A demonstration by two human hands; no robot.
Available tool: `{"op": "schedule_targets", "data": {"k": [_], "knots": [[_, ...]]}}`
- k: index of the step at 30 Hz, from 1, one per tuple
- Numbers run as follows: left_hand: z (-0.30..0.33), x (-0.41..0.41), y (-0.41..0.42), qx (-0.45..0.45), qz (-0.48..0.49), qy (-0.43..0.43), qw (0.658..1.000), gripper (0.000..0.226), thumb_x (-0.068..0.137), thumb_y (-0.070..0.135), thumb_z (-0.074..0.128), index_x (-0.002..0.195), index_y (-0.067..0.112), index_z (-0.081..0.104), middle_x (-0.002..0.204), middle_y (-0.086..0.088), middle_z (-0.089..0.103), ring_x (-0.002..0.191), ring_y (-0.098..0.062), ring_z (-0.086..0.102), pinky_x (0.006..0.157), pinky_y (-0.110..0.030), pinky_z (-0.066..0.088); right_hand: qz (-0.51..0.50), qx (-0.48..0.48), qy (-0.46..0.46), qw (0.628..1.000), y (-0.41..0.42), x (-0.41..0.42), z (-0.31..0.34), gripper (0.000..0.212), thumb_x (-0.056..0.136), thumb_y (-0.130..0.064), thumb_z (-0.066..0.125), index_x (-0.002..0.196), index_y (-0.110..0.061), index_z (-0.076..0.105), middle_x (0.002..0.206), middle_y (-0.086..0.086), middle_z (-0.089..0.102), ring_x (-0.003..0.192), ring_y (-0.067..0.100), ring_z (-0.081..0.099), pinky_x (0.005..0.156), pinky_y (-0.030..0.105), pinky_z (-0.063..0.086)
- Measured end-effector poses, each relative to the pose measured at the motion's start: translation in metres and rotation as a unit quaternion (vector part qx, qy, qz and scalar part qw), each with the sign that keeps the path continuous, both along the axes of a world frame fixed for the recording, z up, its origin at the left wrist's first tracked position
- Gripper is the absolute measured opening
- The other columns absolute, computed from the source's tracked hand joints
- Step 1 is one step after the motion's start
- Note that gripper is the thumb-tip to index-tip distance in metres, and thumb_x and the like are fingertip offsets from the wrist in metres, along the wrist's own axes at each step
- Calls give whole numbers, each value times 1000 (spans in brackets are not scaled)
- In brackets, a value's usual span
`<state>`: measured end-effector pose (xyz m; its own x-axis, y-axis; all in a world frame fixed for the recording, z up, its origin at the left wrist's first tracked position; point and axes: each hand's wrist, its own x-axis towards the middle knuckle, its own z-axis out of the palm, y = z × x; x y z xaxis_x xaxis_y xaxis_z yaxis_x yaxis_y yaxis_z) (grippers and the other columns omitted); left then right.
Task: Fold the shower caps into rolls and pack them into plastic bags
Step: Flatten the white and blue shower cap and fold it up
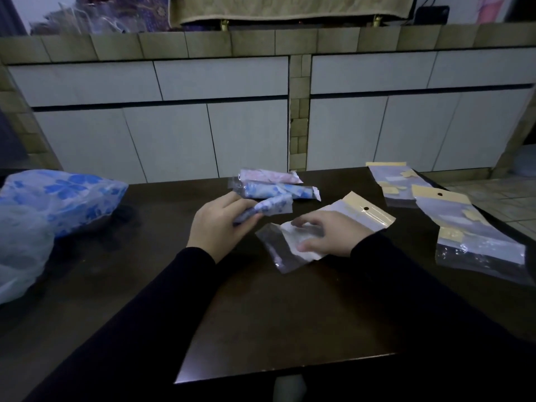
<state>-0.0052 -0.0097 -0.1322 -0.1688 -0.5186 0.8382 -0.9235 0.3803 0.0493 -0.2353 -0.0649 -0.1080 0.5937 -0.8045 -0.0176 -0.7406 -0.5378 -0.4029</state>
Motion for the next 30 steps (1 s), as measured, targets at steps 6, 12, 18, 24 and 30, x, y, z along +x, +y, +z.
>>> {"op": "schedule_targets", "data": {"k": [6,12,18,24,30], "knots": [[-1,5,4,10,-23,-132,991,21,86,34,65,91,16,73,79,-1,64,65,-17,58,53,-32,45,6,-54,4,999,-5,10,-17,46,84,-58,60,123,-34,62,113,-6,51,108,13,42,90,31,39],[0,22,16,50,0,-147,988,22,82,34,68,92,16,75,79,-1,65,64,-17,58,52,-30,45,-39,-67,-109,991,-12,12,-30,27,88,-47,61,109,-32,71,93,-9,54,95,10,45,81,27,38],[-2,24,12,33,-22,-152,988,17,81,35,71,87,19,75,75,1,62,60,-18,54,50,-31,40,-104,18,-308,945,-15,8,-31,20,90,-40,60,103,-29,71,96,-17,60,97,6,55,76,18,40],[-4,4,5,22,-60,-177,982,21,85,37,62,86,20,75,78,2,65,63,-16,57,56,-27,36,-9,13,-290,957,-1,26,-32,23,88,-40,63,104,-27,72,101,-19,59,97,-4,53,77,7,39],[-6,20,8,146,-1,-20,989,46,76,64,58,98,27,72,97,9,67,85,-12,59,75,-35,50,-54,25,-261,963,-5,31,-37,21,86,-43,65,102,-32,72,99,-17,61,96,3,57,87,22,46]]}}
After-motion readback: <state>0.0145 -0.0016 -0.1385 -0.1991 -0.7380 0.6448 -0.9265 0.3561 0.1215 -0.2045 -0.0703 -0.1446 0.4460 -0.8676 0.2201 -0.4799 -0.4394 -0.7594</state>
